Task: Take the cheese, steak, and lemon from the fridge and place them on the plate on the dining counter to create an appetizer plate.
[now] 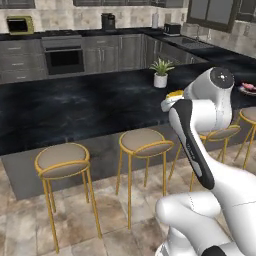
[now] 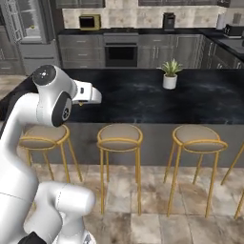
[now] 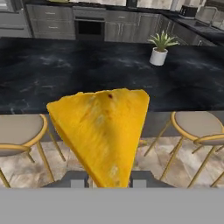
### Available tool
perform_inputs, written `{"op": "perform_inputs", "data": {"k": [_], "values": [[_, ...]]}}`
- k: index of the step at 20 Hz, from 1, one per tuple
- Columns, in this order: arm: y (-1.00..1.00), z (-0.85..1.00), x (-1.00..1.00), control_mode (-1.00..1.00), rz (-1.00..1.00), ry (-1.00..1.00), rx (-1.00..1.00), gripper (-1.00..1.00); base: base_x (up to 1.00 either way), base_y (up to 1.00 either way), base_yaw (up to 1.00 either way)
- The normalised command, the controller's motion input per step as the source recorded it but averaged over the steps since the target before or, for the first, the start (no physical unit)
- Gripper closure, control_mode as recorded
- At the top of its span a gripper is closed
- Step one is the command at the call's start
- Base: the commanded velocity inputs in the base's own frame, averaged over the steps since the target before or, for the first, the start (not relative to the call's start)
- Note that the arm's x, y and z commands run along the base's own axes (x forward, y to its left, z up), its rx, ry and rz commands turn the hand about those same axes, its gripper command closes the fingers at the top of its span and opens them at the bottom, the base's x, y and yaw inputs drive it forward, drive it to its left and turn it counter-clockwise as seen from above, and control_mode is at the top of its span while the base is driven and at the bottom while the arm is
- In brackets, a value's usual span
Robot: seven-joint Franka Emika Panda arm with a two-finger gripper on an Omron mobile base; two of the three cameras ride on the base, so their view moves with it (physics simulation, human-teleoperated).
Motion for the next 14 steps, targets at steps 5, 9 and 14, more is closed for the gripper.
{"op": "perform_inputs", "data": {"k": [5, 9, 14], "values": [[0.0, 0.0, 0.0, 1.0, 0.0, 0.0, 0.0, 1.0, -0.29, -1.0, -0.1], [0.0, 0.0, 0.0, 1.0, 0.0, 0.0, 0.0, 1.0, -0.17, -1.0, -0.09], [0.0, 0.0, 0.0, 1.0, 0.0, 0.0, 0.0, 1.0, -0.03, -1.0, -0.09]]}}
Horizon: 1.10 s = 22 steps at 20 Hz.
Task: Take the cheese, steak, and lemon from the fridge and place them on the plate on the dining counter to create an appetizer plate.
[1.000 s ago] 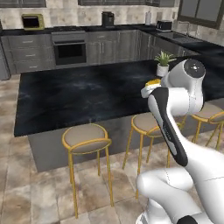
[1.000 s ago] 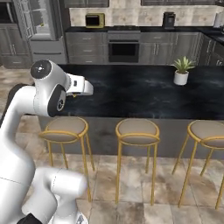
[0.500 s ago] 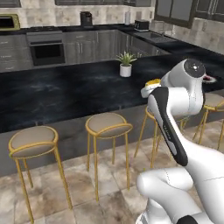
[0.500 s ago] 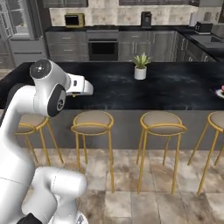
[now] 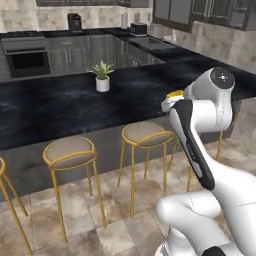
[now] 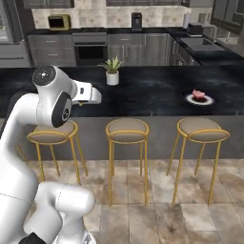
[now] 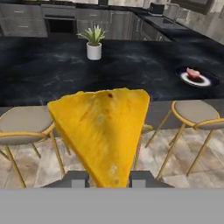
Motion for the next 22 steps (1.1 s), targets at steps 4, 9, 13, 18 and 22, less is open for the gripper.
{"op": "perform_inputs", "data": {"k": [4, 9, 13, 18, 22], "values": [[0.0, 0.0, 0.0, 1.0, 0.0, 0.0, 0.0, 1.0, 0.0, -1.0, -0.08], [0.0, 0.0, 0.0, 1.0, 0.0, 0.0, 0.0, 1.0, 0.0, -1.0, -0.09], [0.0, 0.0, 0.0, 1.0, 0.0, 0.0, 0.0, 1.0, 0.0, -1.0, -0.08], [0.0, 0.0, 0.0, 1.0, 0.0, 0.0, 0.0, 1.0, 0.14, -1.0, -0.02], [0.0, 0.0, 0.0, 1.0, 0.0, 0.0, 0.0, 1.0, 0.54, -0.74, 0.0]]}}
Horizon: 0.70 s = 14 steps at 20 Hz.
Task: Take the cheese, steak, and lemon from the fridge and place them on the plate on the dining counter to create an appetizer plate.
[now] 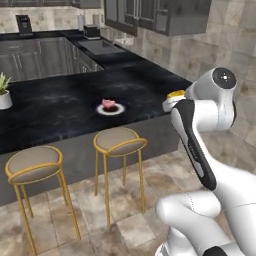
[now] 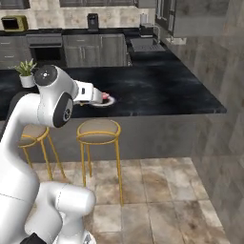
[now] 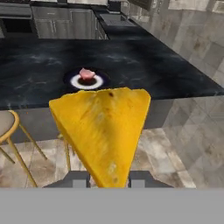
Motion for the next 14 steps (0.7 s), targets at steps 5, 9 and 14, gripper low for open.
{"op": "perform_inputs", "data": {"k": [5, 9, 14], "values": [[0.0, 0.0, 0.0, 1.0, 0.0, 0.0, 0.0, 1.0, 0.96, -0.22, 0.14], [0.0, 0.0, 0.0, 1.0, 0.0, 0.0, 0.0, 1.0, 1.0, -0.02, 0.21], [0.0, 0.0, 0.0, 1.0, 0.0, 0.0, 0.0, 1.0, 0.86, 0.05, 0.19]]}}
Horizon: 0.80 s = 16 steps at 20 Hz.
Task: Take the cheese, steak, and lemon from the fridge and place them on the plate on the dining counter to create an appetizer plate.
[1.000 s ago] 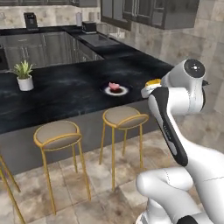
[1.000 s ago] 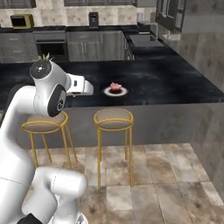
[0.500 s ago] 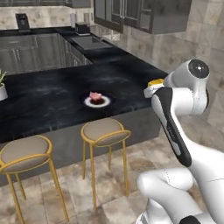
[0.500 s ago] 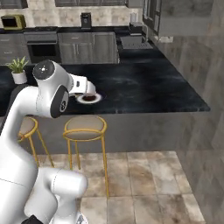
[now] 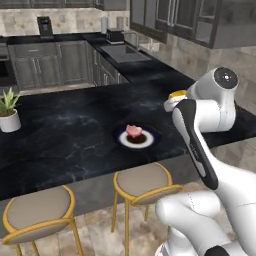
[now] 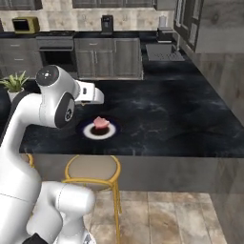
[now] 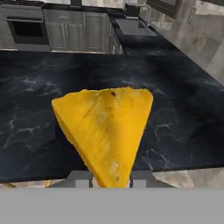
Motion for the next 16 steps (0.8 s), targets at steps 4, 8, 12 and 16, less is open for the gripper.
{"op": "perform_inputs", "data": {"k": [4, 8, 12, 16], "values": [[0.0, 0.0, 0.0, 1.0, 0.0, 0.0, 0.0, 1.0, 0.84, 0.16, 0.14], [0.0, 0.0, 0.0, 1.0, 0.0, 0.0, 0.0, 1.0, 0.73, 0.05, 0.02], [0.0, 0.0, 0.0, 1.0, 0.0, 0.0, 0.0, 1.0, 0.37, 0.06, -0.01], [-0.05, -0.21, 0.03, -1.0, 0.0, 0.01, 0.0, 1.0, 0.0, 0.0, 0.0]]}}
